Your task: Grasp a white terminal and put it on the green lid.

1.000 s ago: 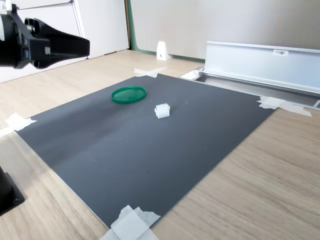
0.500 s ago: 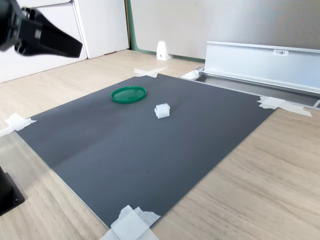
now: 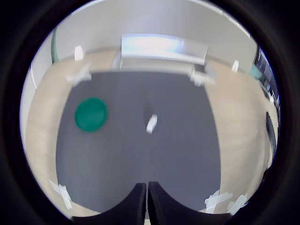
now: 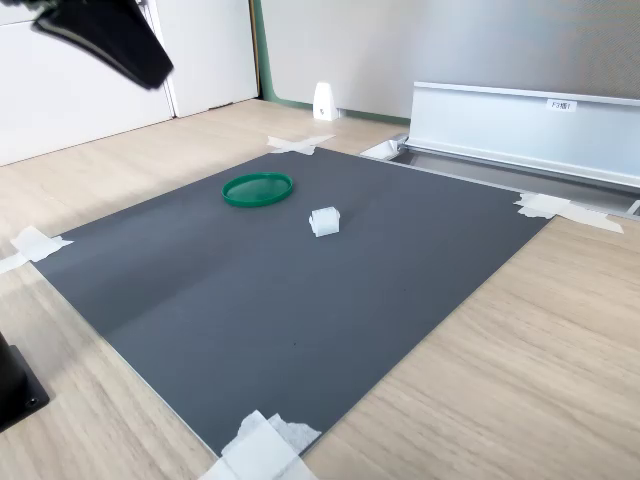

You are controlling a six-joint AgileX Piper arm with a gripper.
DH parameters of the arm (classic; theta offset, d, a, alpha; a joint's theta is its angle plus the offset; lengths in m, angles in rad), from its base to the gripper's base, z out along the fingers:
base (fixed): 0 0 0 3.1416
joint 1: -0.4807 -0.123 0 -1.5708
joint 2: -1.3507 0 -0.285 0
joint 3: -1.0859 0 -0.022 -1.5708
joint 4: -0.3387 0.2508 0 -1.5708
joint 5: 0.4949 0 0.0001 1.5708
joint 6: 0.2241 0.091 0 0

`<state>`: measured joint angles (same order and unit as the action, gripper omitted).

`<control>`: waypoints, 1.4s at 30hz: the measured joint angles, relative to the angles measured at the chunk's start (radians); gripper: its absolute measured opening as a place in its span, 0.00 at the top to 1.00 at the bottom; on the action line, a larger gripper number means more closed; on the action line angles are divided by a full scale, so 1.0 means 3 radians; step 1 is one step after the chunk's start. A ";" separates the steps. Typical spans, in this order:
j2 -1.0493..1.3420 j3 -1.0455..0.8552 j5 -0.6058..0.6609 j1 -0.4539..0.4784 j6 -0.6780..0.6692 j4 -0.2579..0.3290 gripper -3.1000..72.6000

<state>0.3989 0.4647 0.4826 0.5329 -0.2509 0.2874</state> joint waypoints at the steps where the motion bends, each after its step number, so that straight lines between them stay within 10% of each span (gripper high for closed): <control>1: -0.0161 0.0058 0.0025 0.0000 0.0000 0.0000 0.97; 16: -0.1879 0.0955 0.0005 0.0000 -0.0470 -0.0004 0.94; 31: -0.2434 0.1096 -0.0070 0.0000 -0.0595 0.0057 0.24; 42: -0.2681 0.1103 -0.0241 0.0318 -0.0731 0.0050 0.18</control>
<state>-0.4055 0.7955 0.4103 0.6282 -0.4701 0.3026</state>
